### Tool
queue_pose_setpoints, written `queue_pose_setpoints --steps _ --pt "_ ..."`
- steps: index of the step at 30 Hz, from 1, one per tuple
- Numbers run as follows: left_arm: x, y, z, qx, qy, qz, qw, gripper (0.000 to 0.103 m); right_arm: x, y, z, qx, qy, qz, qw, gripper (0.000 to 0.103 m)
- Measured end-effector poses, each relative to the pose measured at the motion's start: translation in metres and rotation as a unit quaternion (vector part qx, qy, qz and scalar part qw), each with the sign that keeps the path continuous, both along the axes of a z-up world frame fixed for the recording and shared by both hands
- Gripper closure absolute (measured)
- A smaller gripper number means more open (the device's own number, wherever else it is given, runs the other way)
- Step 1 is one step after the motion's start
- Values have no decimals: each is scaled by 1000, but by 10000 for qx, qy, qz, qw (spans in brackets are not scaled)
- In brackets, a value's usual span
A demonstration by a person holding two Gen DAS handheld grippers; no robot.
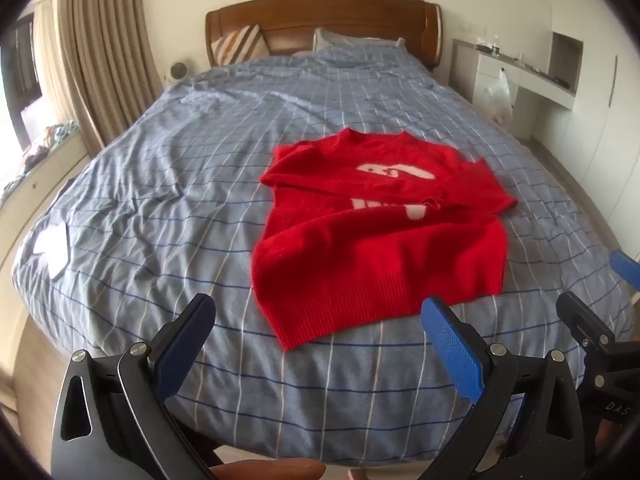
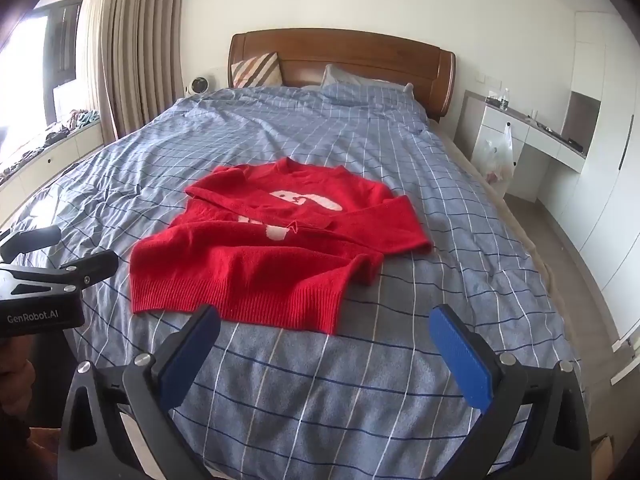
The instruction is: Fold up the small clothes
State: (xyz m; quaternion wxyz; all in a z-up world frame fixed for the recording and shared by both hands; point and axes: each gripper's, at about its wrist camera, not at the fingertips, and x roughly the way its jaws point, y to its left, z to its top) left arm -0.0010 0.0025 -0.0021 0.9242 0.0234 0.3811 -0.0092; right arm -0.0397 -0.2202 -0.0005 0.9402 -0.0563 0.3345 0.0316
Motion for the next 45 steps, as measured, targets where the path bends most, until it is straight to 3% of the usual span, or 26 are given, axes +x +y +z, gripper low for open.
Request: queue_pose_setpoints --steps 2,12,20,45 --pt "6 8 -3 -138 132 10 9998 0 -1 0 1 4 -41 22 10000 0" --pt "7 -1 -8 47 145 -124 9998 0 3 3 -3 -25 119 -1 9999 0" --pt "8 -3 -12 -64 396 -260 9989 0 1 3 -8 -1 158 -10 9999 0" --pt "5 -6 -14 165 410 -166 9989 0 3 -1 -10 -21 268 -202 9994 0"
